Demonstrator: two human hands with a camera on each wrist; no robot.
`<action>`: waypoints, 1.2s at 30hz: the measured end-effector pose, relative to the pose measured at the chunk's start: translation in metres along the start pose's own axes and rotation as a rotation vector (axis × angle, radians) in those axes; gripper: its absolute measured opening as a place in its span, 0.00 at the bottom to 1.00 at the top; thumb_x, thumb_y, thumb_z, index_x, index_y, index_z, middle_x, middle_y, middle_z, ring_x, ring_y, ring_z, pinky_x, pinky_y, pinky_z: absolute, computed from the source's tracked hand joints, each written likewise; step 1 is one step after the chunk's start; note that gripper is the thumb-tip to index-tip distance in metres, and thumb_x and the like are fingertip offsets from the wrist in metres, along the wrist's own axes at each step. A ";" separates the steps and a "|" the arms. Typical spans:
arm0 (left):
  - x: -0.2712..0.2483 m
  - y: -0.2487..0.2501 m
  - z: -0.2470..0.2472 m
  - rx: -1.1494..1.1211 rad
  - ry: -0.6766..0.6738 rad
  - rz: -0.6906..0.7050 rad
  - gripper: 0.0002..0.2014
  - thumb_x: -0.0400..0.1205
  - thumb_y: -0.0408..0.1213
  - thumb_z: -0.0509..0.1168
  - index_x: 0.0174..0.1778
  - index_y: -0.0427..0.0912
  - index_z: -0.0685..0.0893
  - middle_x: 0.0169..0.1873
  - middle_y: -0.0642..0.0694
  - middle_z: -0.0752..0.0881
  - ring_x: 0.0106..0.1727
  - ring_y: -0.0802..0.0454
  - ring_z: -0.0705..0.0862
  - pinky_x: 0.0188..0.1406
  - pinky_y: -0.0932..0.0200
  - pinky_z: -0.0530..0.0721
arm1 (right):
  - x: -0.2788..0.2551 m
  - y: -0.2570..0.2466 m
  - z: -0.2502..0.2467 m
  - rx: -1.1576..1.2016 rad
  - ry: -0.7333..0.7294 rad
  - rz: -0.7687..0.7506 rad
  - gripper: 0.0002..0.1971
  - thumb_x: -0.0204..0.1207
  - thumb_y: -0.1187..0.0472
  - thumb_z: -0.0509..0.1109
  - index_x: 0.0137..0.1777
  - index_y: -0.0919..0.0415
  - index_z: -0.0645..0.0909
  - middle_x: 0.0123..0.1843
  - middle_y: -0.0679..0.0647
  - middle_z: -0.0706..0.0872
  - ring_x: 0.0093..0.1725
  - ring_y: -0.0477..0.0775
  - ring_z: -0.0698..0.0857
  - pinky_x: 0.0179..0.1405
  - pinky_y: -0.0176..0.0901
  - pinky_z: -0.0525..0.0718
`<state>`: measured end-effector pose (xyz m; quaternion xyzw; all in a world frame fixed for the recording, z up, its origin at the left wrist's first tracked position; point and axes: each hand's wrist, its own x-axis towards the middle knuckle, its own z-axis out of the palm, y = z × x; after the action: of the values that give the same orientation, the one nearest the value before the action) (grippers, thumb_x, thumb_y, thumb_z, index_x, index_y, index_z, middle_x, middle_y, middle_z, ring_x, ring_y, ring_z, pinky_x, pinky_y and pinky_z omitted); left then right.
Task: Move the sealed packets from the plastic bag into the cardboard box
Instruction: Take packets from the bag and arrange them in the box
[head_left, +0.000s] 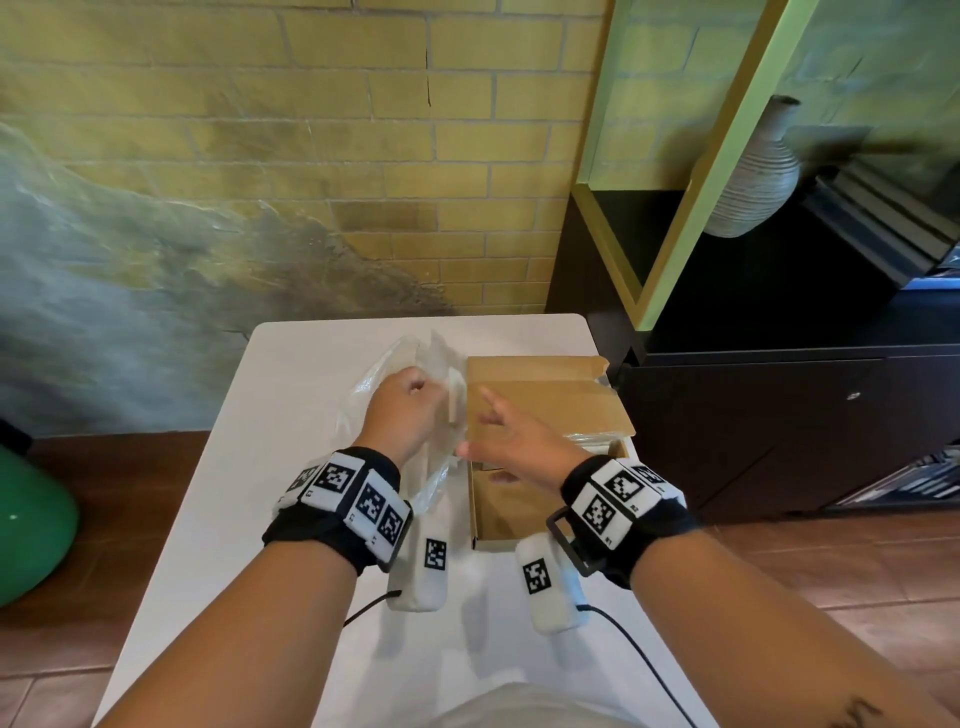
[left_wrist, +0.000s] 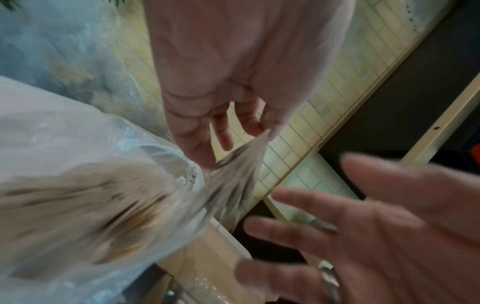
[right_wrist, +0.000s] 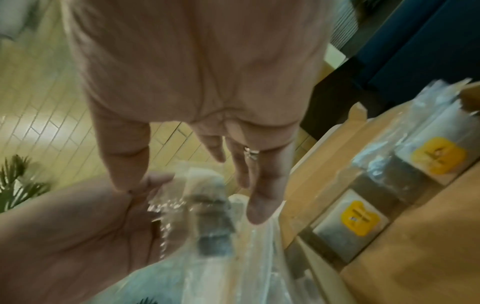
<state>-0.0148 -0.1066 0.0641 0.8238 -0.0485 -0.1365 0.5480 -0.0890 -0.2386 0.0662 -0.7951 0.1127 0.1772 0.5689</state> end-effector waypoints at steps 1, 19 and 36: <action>-0.002 0.003 0.003 -0.037 -0.035 0.000 0.15 0.81 0.35 0.60 0.27 0.43 0.69 0.27 0.47 0.71 0.34 0.49 0.71 0.39 0.52 0.72 | 0.002 -0.005 0.003 0.017 -0.005 -0.009 0.44 0.74 0.53 0.72 0.83 0.45 0.46 0.76 0.49 0.67 0.65 0.52 0.77 0.53 0.43 0.84; -0.008 0.017 0.030 -0.221 -0.140 0.020 0.12 0.81 0.28 0.61 0.37 0.49 0.76 0.37 0.47 0.82 0.42 0.49 0.80 0.44 0.51 0.81 | -0.001 0.009 -0.019 0.237 0.386 -0.152 0.10 0.78 0.73 0.62 0.54 0.59 0.77 0.29 0.47 0.77 0.15 0.36 0.74 0.16 0.24 0.69; -0.012 0.023 0.037 -0.343 -0.161 -0.041 0.10 0.79 0.27 0.65 0.53 0.45 0.83 0.40 0.50 0.86 0.39 0.56 0.84 0.34 0.66 0.82 | -0.007 0.029 -0.019 0.369 0.361 -0.160 0.17 0.75 0.71 0.69 0.64 0.59 0.77 0.40 0.53 0.86 0.32 0.50 0.82 0.29 0.42 0.81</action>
<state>-0.0344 -0.1460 0.0743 0.7056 -0.0515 -0.2193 0.6719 -0.1040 -0.2664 0.0493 -0.7029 0.1797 -0.0366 0.6872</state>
